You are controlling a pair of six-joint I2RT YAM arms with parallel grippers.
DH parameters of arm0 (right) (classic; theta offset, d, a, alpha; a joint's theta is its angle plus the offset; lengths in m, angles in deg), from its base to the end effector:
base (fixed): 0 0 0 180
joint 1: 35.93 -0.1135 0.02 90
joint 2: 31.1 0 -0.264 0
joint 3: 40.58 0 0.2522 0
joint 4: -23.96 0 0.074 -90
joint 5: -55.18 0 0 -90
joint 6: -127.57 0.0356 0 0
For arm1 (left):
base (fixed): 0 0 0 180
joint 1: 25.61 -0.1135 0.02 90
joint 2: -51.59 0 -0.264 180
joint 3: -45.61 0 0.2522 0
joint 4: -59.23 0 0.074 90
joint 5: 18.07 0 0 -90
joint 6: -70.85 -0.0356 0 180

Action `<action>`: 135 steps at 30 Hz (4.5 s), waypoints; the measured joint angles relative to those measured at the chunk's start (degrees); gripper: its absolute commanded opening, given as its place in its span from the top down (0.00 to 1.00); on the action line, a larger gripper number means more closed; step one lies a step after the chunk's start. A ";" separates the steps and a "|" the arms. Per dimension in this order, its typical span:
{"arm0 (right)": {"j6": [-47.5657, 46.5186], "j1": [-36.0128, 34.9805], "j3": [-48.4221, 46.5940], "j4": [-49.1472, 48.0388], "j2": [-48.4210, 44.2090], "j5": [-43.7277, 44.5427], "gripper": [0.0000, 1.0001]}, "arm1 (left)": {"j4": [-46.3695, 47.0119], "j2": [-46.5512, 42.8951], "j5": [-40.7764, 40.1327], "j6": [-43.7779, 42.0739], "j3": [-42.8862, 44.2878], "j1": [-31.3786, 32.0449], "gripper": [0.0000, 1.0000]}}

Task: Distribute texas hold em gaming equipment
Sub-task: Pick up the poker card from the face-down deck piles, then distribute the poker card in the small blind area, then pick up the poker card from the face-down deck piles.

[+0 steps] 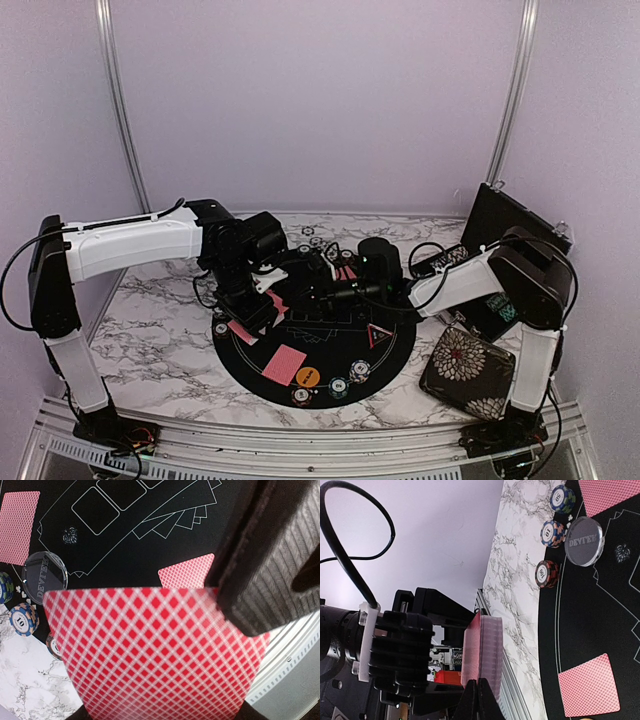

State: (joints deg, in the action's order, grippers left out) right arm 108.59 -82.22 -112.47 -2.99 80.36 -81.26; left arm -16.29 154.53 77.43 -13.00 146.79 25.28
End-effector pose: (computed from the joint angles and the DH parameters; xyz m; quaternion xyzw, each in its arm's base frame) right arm 0.2627 0.3121 0.1770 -0.0871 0.7535 0.6507 0.0360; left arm 0.2215 -0.2778 0.2563 0.3827 0.9160 -0.0947 0.0745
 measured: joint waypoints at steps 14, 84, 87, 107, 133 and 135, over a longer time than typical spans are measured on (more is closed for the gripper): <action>2.16 0.72 1.14 -2.27 0.00 -0.68 1.00 | 0.00 0.00 0.02 0.00 0.00 0.00 0.55; -15.52 28.57 -7.02 15.87 11.89 6.36 0.96 | 0.00 0.00 -0.48 0.00 0.02 -1.31 0.55; -16.50 28.57 -7.02 17.07 11.89 7.06 0.79 | 0.00 0.00 -0.48 0.00 0.02 -1.31 0.55; -25.97 28.50 -5.29 28.83 2.99 14.49 0.30 | 0.00 0.00 -0.42 0.00 0.02 -1.31 0.55; -8.48 4.92 1.07 8.55 -3.04 -2.62 0.31 | 0.04 0.00 -0.35 -0.04 1.36 0.35 0.56; -6.29 4.11 1.07 5.97 -1.90 -3.13 0.31 | 0.02 0.00 -0.35 -0.04 1.38 0.39 0.56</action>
State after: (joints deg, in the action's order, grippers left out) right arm 102.30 -78.11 -111.40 2.98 78.45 -84.38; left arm -16.26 154.53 77.08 -13.04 148.17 25.67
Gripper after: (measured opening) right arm 0.692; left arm 0.669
